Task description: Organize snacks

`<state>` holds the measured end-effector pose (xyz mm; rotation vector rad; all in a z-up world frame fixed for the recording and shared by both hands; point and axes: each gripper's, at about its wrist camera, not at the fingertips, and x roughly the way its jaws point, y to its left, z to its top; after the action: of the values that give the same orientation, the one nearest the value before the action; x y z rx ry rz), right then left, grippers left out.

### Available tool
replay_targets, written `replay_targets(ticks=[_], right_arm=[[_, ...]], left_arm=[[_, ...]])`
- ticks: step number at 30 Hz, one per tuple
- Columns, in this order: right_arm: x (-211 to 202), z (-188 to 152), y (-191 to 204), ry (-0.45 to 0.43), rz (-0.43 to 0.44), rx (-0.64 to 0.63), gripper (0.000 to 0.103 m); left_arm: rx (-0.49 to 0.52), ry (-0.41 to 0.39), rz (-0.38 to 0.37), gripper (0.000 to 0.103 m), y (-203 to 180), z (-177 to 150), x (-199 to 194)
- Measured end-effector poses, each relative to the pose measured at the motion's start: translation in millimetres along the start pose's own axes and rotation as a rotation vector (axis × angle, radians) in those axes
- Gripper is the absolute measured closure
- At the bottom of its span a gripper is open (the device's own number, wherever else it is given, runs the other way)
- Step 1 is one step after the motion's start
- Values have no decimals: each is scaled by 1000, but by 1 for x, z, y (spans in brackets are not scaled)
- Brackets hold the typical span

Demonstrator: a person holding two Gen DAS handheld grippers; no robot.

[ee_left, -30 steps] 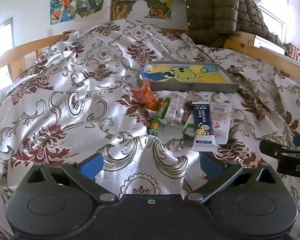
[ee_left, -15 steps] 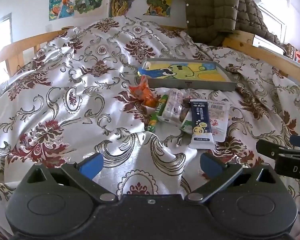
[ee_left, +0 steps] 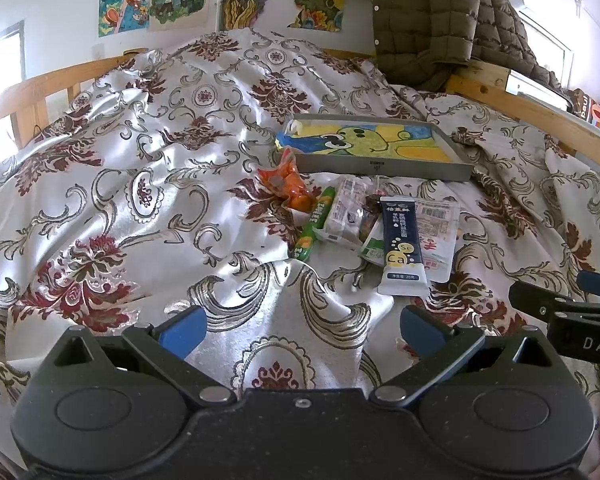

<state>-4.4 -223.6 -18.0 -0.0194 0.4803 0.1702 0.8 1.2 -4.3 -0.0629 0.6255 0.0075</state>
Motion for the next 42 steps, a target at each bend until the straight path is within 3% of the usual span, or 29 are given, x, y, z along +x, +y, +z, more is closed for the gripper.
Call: replay_targets(ticks=[42], right_arm=[[0,-1,2,8,5,-1,0]], left_arm=[[-9,12,-14,1,-2,-5,2]])
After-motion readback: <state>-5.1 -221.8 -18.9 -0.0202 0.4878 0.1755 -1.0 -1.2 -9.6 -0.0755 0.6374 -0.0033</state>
